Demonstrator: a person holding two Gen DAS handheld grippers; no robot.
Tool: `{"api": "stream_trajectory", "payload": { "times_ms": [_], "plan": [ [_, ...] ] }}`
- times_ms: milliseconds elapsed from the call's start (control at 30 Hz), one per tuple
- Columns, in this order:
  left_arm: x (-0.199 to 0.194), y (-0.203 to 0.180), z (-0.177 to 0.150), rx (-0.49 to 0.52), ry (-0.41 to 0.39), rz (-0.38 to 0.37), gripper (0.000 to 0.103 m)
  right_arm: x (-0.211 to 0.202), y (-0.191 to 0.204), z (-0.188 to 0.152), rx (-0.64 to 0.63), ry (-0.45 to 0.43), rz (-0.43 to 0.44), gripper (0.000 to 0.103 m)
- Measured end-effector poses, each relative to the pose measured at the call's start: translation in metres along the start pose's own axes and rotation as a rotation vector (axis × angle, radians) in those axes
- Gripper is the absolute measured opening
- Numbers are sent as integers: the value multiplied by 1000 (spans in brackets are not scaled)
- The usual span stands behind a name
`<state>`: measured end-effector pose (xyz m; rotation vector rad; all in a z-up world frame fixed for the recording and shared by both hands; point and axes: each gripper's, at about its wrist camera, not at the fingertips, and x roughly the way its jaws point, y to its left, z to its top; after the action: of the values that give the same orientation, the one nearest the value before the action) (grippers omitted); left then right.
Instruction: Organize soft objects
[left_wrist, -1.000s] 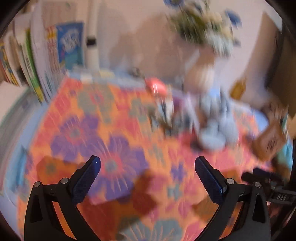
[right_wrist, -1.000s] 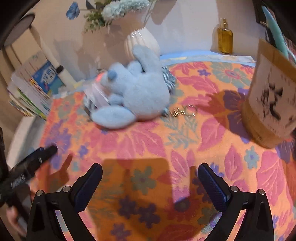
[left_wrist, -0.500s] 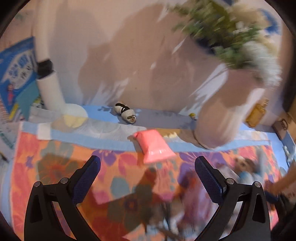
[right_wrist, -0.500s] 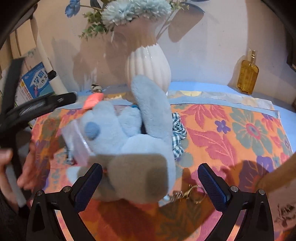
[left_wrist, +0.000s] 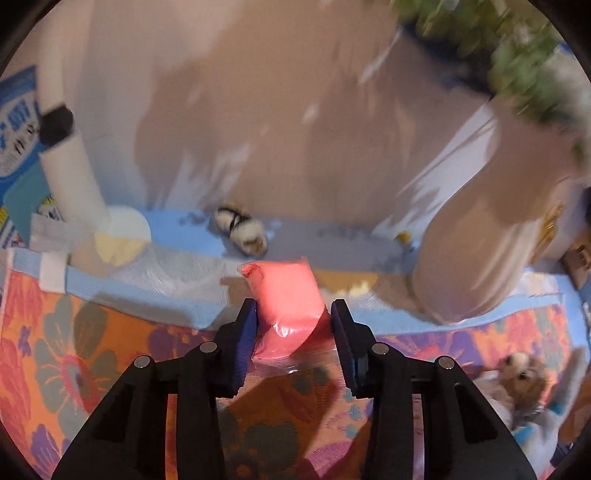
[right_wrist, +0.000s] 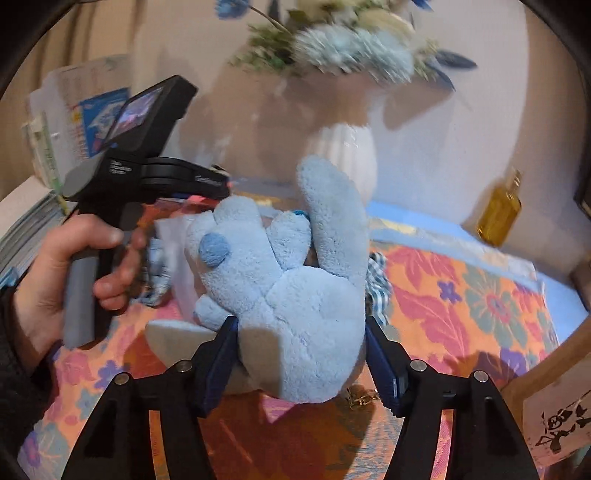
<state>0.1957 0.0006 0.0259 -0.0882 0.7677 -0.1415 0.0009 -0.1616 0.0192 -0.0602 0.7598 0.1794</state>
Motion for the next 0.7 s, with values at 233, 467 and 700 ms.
{"api": "stream_trajectory", "payload": {
  "times_ms": [233,467,700],
  "plan": [
    [-79,1,-12,7,-76,-77,37,-47,-23,0,99,-111,55,63],
    [-179,-1,-74,14,-104,-134,38,-109,-37,-35,220,-36,128,64],
    [-199,-8,-166,55,16,-76,39,-111,-19,-89,258,156,97,64]
  ]
}}
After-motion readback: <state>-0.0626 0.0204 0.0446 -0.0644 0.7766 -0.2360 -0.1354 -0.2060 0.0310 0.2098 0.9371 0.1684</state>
